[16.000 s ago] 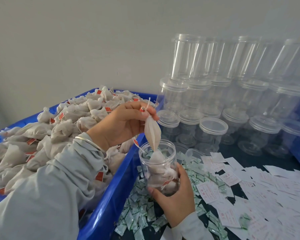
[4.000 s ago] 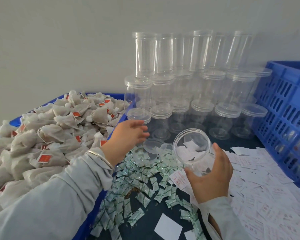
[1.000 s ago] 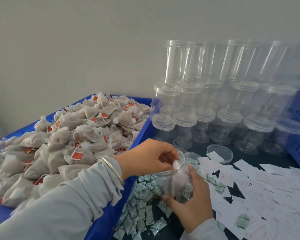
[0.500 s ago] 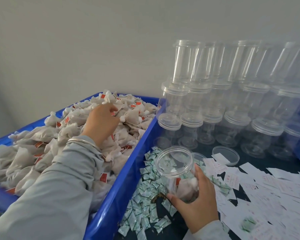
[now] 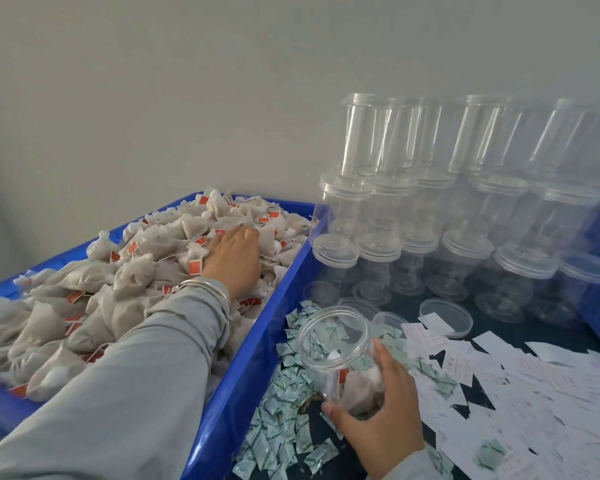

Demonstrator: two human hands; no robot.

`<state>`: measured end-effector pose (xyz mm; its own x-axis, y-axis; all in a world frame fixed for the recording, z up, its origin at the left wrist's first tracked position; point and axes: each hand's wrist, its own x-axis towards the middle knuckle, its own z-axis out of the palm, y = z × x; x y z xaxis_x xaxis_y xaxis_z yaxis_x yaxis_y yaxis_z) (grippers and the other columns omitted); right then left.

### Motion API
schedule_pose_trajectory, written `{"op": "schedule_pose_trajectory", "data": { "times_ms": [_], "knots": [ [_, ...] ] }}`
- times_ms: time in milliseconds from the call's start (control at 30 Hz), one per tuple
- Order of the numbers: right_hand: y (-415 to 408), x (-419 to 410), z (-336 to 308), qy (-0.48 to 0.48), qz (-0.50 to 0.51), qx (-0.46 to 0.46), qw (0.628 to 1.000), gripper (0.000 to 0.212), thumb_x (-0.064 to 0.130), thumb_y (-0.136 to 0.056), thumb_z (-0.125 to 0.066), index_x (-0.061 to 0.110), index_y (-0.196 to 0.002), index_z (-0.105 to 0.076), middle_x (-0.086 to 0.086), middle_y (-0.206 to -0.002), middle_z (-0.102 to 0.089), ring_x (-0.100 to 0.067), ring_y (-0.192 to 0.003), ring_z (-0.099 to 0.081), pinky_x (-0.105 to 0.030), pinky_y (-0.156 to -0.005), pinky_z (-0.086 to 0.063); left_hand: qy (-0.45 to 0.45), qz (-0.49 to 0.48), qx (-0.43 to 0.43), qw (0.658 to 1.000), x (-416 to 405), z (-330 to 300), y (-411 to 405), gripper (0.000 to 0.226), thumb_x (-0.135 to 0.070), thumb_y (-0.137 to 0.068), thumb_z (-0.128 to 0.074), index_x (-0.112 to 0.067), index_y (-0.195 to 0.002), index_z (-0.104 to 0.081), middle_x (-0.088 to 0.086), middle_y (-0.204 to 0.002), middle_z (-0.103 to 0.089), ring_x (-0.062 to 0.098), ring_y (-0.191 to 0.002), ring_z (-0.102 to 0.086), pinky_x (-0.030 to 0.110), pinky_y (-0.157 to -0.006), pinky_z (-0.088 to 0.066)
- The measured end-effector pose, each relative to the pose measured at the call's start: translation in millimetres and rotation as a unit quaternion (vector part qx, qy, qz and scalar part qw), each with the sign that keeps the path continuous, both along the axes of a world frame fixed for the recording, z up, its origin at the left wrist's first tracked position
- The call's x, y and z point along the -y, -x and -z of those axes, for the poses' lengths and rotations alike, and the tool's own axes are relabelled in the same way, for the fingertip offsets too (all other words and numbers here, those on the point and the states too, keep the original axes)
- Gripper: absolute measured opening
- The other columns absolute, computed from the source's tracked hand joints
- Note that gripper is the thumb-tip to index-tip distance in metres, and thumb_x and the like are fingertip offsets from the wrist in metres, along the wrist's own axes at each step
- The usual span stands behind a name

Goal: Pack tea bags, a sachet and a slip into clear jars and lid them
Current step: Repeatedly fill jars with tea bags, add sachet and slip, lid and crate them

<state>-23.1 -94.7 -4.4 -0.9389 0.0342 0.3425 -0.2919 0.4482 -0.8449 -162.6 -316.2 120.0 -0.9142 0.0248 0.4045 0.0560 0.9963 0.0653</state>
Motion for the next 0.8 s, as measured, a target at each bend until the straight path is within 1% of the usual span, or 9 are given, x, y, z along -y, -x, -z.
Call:
{"op": "schedule_pose_trajectory", "data": {
  "times_ms": [67, 167, 233, 367, 467, 600, 667, 733, 800],
  "knots": [
    [0, -1, 0, -0.006, -0.004, 0.001, 1.000, 0.107, 0.043, -0.051, -0.087, 0.065, -0.124, -0.011, 0.037, -0.119, -0.030, -0.003, -0.118, -0.035, -0.039, -0.103, -0.038, -0.036, 0.000, 0.035, 0.999, 0, 2, 4, 0.048, -0.004, -0.088, -0.040, -0.008, -0.136, -0.039, 0.010, -0.142, -0.043, 0.025, -0.134, -0.035, 0.041, -0.112, -0.024],
    [1, -2, 0, 0.001, 0.003, 0.002, 1.000, 0.106, 0.042, -0.051, -0.087, 0.067, -0.122, -0.013, 0.037, -0.116, -0.032, -0.003, -0.113, -0.037, -0.036, -0.100, -0.039, -0.025, -0.016, 0.062, 0.998, 2, 6, 10, 0.056, -0.004, -0.090, -0.037, -0.011, -0.144, -0.028, 0.010, -0.150, -0.033, 0.025, -0.142, -0.022, 0.045, -0.116, -0.017],
    [2, -2, 1, 0.010, 0.006, 0.001, 1.000, 0.106, 0.040, -0.050, -0.088, 0.068, -0.121, -0.014, 0.038, -0.116, -0.032, -0.003, -0.114, -0.036, -0.033, -0.097, -0.038, -0.035, -0.022, 0.062, 0.997, 0, 8, 11, 0.057, -0.003, -0.091, -0.037, -0.013, -0.146, -0.026, 0.011, -0.150, -0.034, 0.027, -0.142, -0.022, 0.047, -0.116, -0.017],
    [3, -2, 2, 0.016, 0.007, -0.003, 1.000, 0.105, 0.035, -0.049, -0.091, 0.064, -0.121, -0.020, 0.035, -0.118, -0.034, -0.006, -0.116, -0.038, -0.029, -0.093, -0.037, -0.045, -0.045, 0.000, 0.998, -3, 11, 10, 0.037, -0.005, -0.092, -0.042, -0.009, -0.129, -0.045, 0.013, -0.128, -0.054, 0.030, -0.119, -0.050, 0.041, -0.098, -0.038],
    [3, -3, 2, 0.013, 0.016, 0.001, 1.000, 0.104, 0.030, -0.051, -0.092, 0.064, -0.119, -0.020, 0.035, -0.118, -0.033, -0.005, -0.114, -0.036, -0.031, -0.095, -0.037, -0.044, -0.036, -0.021, 0.998, -2, 9, 10, 0.025, -0.007, -0.093, -0.043, -0.006, -0.114, -0.056, 0.014, -0.119, -0.056, 0.028, -0.109, -0.053, 0.034, -0.089, -0.042],
    [5, -3, -1, 0.012, 0.027, -0.006, 1.000, 0.105, 0.025, -0.052, -0.091, 0.060, -0.120, -0.019, 0.019, -0.119, -0.040, -0.005, -0.115, -0.035, -0.028, -0.096, -0.031, -0.164, 0.011, -0.036, 0.986, -6, -4, 3, 0.031, -0.011, -0.091, -0.043, -0.009, -0.112, -0.065, 0.011, -0.116, -0.053, 0.025, -0.098, -0.056, 0.027, -0.077, -0.041],
    [6, -4, -3, 0.013, 0.033, -0.004, 0.999, 0.101, 0.026, -0.054, -0.091, 0.059, -0.119, -0.020, 0.014, -0.121, -0.041, -0.005, -0.115, -0.033, -0.027, -0.098, -0.030, -0.242, 0.046, -0.034, 0.969, -12, -14, -4, 0.027, -0.011, -0.088, -0.045, -0.015, -0.104, -0.068, 0.004, -0.099, -0.062, 0.022, -0.084, -0.059, 0.024, -0.069, -0.045],
    [7, -5, -3, 0.015, 0.036, 0.005, 0.999, 0.098, 0.027, -0.055, -0.090, 0.057, -0.118, -0.022, 0.013, -0.124, -0.041, -0.004, -0.117, -0.031, -0.026, -0.101, -0.028, -0.353, 0.096, -0.005, 0.930, -22, -23, -15, 0.018, -0.012, -0.088, -0.052, -0.022, -0.092, -0.067, -0.003, -0.078, -0.066, 0.018, -0.068, -0.063, 0.023, -0.058, -0.051],
    [9, -6, -3, 0.018, 0.039, 0.013, 0.999, 0.098, 0.028, -0.056, -0.090, 0.054, -0.122, -0.022, 0.013, -0.126, -0.040, -0.003, -0.119, -0.030, -0.025, -0.102, -0.027, -0.436, 0.160, 0.053, 0.884, -35, -31, -27, 0.016, -0.010, -0.088, -0.057, -0.023, -0.088, -0.068, -0.008, -0.071, -0.069, 0.008, -0.063, -0.066, 0.019, -0.056, -0.054]
  ]
}}
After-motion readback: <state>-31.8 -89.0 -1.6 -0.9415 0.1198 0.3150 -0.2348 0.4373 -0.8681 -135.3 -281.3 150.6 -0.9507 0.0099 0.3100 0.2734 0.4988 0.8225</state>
